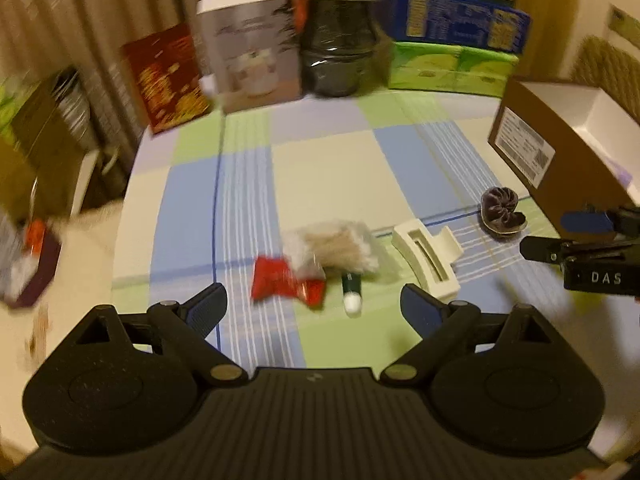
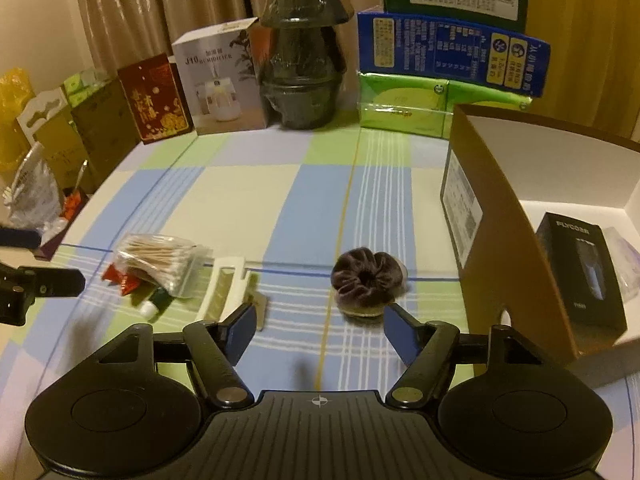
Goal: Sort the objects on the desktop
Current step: 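Grasp the bag of cotton swabs with the left tool while the right tool grasps the brown scrunchie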
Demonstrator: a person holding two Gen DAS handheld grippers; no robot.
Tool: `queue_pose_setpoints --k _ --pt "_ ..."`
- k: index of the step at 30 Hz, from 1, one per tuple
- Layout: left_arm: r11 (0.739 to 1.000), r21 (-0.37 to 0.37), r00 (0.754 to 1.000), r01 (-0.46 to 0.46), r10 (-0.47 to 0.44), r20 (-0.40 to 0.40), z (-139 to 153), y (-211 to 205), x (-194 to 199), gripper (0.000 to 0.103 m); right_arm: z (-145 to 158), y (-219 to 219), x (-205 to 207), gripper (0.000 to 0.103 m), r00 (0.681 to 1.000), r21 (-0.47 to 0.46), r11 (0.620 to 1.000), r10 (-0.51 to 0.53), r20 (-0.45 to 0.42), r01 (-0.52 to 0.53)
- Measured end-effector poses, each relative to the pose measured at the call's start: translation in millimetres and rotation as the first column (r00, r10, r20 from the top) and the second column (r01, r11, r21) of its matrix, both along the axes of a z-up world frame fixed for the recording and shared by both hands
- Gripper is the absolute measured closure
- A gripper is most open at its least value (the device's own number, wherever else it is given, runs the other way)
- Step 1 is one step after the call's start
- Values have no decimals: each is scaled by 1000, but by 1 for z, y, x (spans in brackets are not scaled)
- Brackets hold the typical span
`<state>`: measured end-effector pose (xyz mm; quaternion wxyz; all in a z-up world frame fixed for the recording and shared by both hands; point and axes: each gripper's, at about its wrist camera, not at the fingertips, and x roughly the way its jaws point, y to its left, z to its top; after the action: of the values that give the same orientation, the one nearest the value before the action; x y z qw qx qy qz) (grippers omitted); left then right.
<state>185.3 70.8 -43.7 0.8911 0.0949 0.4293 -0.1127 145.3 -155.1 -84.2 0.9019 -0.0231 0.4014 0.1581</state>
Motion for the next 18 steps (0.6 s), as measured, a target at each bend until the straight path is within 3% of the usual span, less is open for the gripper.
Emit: queue_pose_setpoints --k 4,12,18 --pt "992 29 993 120 -120 -3 -12 -1 27 11 -10 1 13 35 1000 -26 999 -21 -16 21" --pt "950 24 949 312 -311 -49 -43 -8 71 13 -21 -10 26 35 995 -34 996 -79 -61 77" --pt "939 -26 932 342 -343 -119 -61 -4 85 39 -28 -16 31 35 990 -30 994 -106 -97 103"
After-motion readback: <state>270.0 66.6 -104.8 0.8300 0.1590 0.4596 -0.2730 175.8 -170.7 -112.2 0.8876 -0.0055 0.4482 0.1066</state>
